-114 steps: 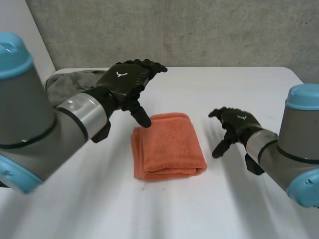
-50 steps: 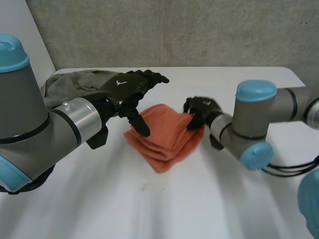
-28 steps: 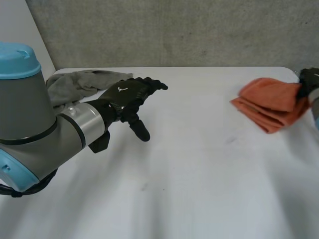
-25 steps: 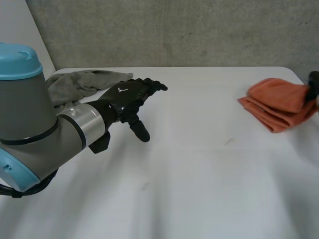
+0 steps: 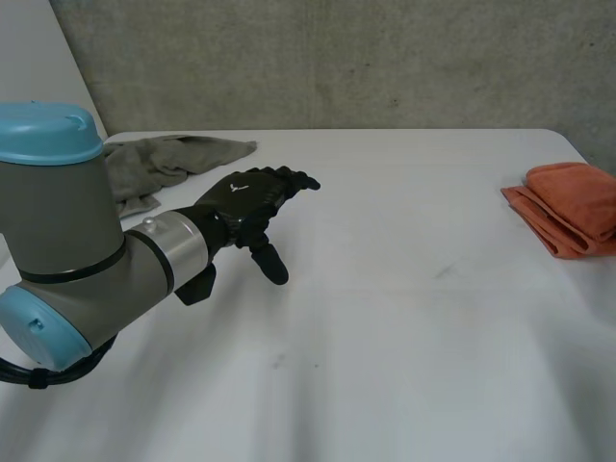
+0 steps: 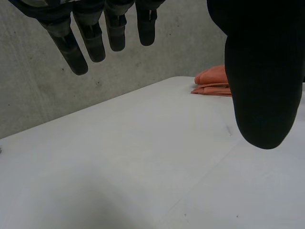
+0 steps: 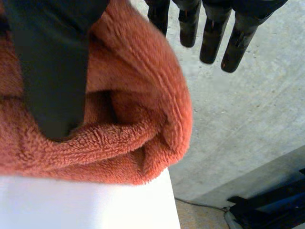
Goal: Fold the laundry.
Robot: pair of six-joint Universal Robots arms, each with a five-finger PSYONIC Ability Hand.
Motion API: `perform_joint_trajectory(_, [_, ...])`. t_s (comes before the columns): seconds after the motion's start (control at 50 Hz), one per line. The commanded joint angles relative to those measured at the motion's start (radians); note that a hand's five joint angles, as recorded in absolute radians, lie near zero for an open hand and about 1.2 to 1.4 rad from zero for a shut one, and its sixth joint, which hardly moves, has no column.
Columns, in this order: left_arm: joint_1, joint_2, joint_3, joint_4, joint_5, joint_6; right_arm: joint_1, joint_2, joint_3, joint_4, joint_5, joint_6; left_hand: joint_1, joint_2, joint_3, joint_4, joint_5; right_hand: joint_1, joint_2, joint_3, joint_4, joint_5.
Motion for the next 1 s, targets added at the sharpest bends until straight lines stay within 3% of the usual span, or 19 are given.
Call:
perform_joint_trajectory(0.02, [0.0, 0.011, 0.001, 0.001, -0.001, 0.0, 0.003, -0.134, 0.117, 0.028, -0.006, -0.008, 0.038, 0.027, 0.021, 0.027, 0.005, -0.03, -0.049, -0.048, -0.065, -0.087])
perform_joint_trajectory(0.18, [0.003, 0.034, 0.006, 0.001, -0.001, 0.002, -0.011, -0.329, 0.257, 0.016, -0.025, -0.023, 0.035, 0.024, 0.018, 0.024, 0.002, -0.03, -0.049, -0.048, -0.065, -0.087])
perform_joint_trajectory(0.28, [0.012, 0.095, 0.009, 0.024, -0.01, 0.002, -0.007, -0.509, 0.343, 0.011, -0.083, -0.034, 0.023, 0.012, 0.006, 0.013, -0.01, -0.03, -0.049, -0.048, -0.065, -0.087])
perform_joint_trajectory(0.4, [0.038, 0.149, 0.004, 0.119, -0.107, 0.008, 0.03, -0.665, 0.439, -0.061, -0.132, -0.017, -0.004, -0.014, -0.021, -0.014, -0.036, -0.03, -0.049, -0.048, -0.065, -0.087])
perform_joint_trajectory(0.54, [0.113, 0.195, 0.001, 0.234, -0.161, 0.02, 0.285, -0.809, 0.645, -0.193, -0.147, 0.0, -0.009, -0.02, -0.026, -0.02, -0.042, -0.03, -0.049, -0.048, -0.065, -0.087])
perform_joint_trajectory(0.64, [0.248, 0.181, 0.018, 0.308, -0.145, 0.02, 0.437, -0.884, 0.826, -0.268, -0.161, -0.005, -0.007, -0.017, -0.024, -0.017, -0.039, -0.03, -0.049, -0.048, -0.065, -0.087])
perform_joint_trajectory(0.72, [0.359, 0.085, 0.065, 0.32, -0.093, 0.023, 0.562, -0.903, 0.967, -0.32, -0.209, -0.017, 0.008, -0.002, -0.009, -0.002, -0.025, -0.03, -0.049, -0.048, -0.065, -0.087])
perform_joint_trajectory(0.84, [0.431, -0.122, 0.206, 0.32, -0.024, 0.058, 0.674, -0.906, 1.142, -0.354, -0.25, -0.065, 0.029, 0.018, 0.012, 0.018, -0.004, -0.03, -0.049, -0.048, -0.065, -0.087])
perform_joint_trajectory(1.0, [0.526, -0.412, 0.413, 0.319, -0.015, 0.382, 0.681, -0.915, 1.283, -0.355, -0.252, -0.083, 0.023, 0.012, 0.006, 0.013, -0.01, -0.03, -0.049, -0.048, -0.065, -0.087])
